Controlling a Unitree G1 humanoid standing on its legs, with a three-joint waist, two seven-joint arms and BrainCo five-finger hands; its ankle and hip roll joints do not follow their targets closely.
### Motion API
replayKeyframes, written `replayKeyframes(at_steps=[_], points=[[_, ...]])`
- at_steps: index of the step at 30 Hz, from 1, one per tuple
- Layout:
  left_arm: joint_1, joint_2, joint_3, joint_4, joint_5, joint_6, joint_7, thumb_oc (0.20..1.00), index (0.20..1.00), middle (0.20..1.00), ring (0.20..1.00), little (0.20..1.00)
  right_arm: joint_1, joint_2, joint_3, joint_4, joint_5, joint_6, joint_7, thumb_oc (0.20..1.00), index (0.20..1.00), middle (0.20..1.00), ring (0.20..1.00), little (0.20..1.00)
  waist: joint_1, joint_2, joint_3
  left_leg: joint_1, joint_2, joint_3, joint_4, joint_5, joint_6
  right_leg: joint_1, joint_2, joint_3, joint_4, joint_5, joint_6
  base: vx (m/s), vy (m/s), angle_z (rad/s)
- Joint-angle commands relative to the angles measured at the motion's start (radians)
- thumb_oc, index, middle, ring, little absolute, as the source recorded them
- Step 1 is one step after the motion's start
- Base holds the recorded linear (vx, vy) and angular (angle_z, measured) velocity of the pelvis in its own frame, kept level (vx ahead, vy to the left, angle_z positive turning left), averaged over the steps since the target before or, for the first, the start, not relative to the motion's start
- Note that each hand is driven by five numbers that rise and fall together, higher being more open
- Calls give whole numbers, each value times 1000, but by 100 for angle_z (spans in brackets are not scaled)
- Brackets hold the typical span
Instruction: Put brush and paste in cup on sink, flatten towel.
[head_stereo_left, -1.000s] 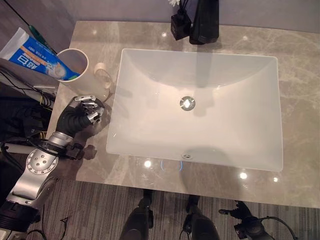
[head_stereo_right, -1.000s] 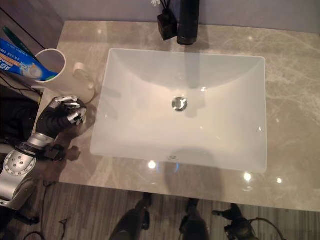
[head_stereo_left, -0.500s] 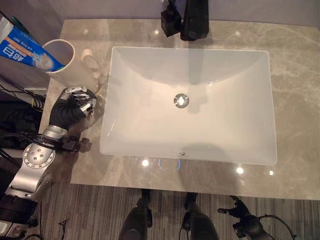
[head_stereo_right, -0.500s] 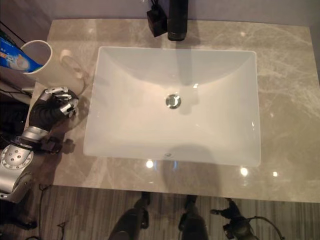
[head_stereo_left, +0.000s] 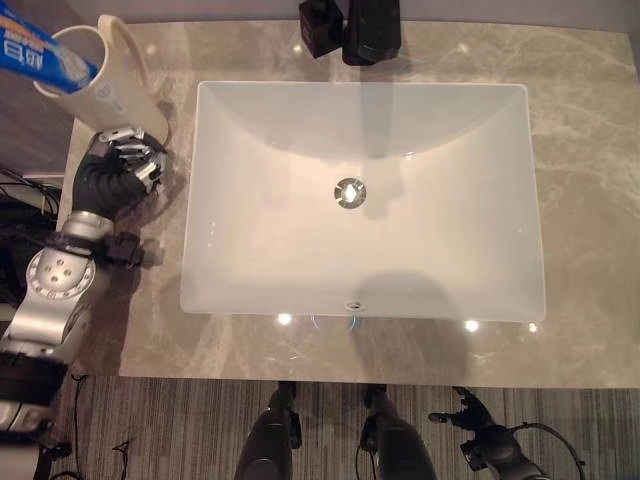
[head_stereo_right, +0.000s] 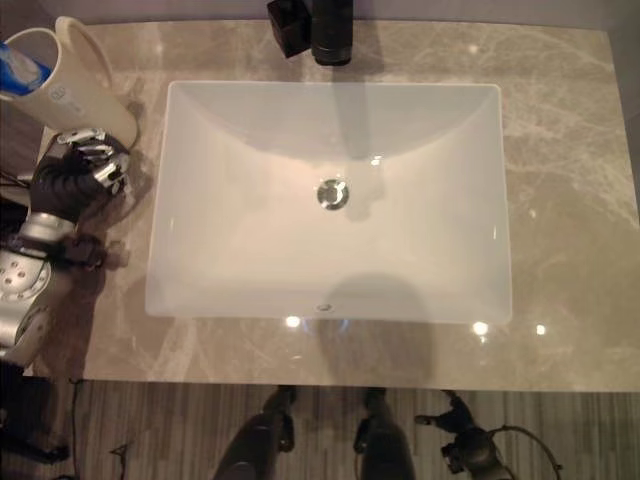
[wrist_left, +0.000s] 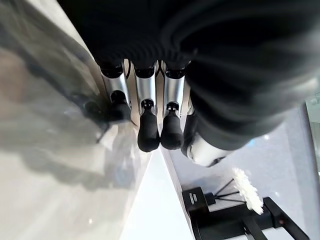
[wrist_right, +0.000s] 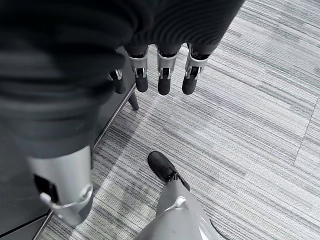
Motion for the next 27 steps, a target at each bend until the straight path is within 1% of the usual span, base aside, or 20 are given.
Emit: replayKeyframes(at_steps=[1, 3, 6, 7, 9, 10, 13, 16, 21, 26, 27], points=[[-9, 41, 14, 14, -7, -31, 14, 200, 200, 200, 200, 200, -6, -10, 5, -6, 19, -4, -3, 1000, 1000, 1000, 1000, 1000, 2, -22, 4, 78, -1, 29, 3, -51, 3, 49, -92, 76, -3, 161, 109, -2, 9, -3], [1, 41, 16, 7, -8, -31, 9, 200, 200, 200, 200, 200, -4, -9, 4, -8, 19, -4, -2, 1000, 1000, 1000, 1000, 1000, 2, -22, 4, 80, -1, 29, 3, -52, 3, 50, -93, 77, -3, 161, 109, 0, 6, -2], [89, 40, 59, -49, -10, -30, -23, 200, 200, 200, 200, 200, 13, -9, -4, -11, 11, -3, 3, 1000, 1000, 1000, 1000, 1000, 6, -24, 0, 89, -4, 33, 3, -57, 5, 57, -96, 78, -3, 159, 108, -1, 11, -3], [92, 40, 61, -50, -10, -30, -23, 200, 200, 200, 200, 200, 13, -9, -3, -11, 11, -3, 3, 1000, 1000, 1000, 1000, 1000, 5, -24, 0, 89, -4, 33, 3, -57, 5, 57, -96, 78, -3, 159, 108, 0, 0, 0], [152, 50, 98, -67, -10, -31, -43, 200, 200, 200, 200, 200, 17, -10, -10, -1, 4, -4, 5, 1000, 1000, 1000, 1000, 1000, 12, -23, -4, 93, -5, 38, 3, -60, 6, 57, -98, 79, -3, 155, 108, -3, 21, 0], [204, 59, 140, -67, -12, -32, -50, 200, 200, 200, 200, 200, 20, -15, -15, -4, -3, -5, 10, 1000, 1000, 1000, 1000, 1000, 15, -21, -7, 97, -7, 44, 3, -61, 8, 54, -99, 86, -3, 156, 107, -7, 48, -3], [252, 63, 195, -36, -8, -36, -38, 200, 200, 200, 200, 200, 19, -23, -16, -9, -11, -9, 16, 1000, 1000, 1000, 1000, 1000, 19, -23, -4, 100, -10, 57, 3, -58, 14, 49, -100, 97, -3, 158, 106, -13, 46, -10], [267, 66, 245, 8, -6, -43, -8, 200, 200, 200, 200, 200, 17, -29, -25, -9, -15, -11, 15, 1000, 1000, 1000, 1000, 1000, 24, -29, 1, 92, -10, 67, 3, -50, 18, 37, -103, 110, -3, 173, 108, -25, 23, -10], [223, 77, 246, 40, -1, -44, 18, 200, 200, 200, 200, 200, 14, -34, -24, -7, -20, -8, 19, 1000, 1000, 1000, 1000, 1000, 18, -37, 7, 78, -15, 77, 12, -48, 23, 26, -106, 119, -3, 194, 110, -16, 11, -8], [128, 91, 193, 84, 3, -44, 38, 200, 200, 200, 200, 200, 11, -36, -19, -10, -14, -8, 22, 1000, 1000, 1000, 1000, 1000, 4, -45, 17, 60, -19, 83, 22, -49, 26, 14, -109, 125, -3, 213, 114, -10, 12, -4], [88, 98, 173, 119, 12, -40, 51, 200, 200, 200, 200, 200, 7, -40, -15, -17, -13, -7, 23, 1000, 1000, 1000, 1000, 1000, -3, -49, 22, 49, -21, 90, 30, -51, 27, 4, -110, 131, -3, 222, 115, -23, 24, -7]])
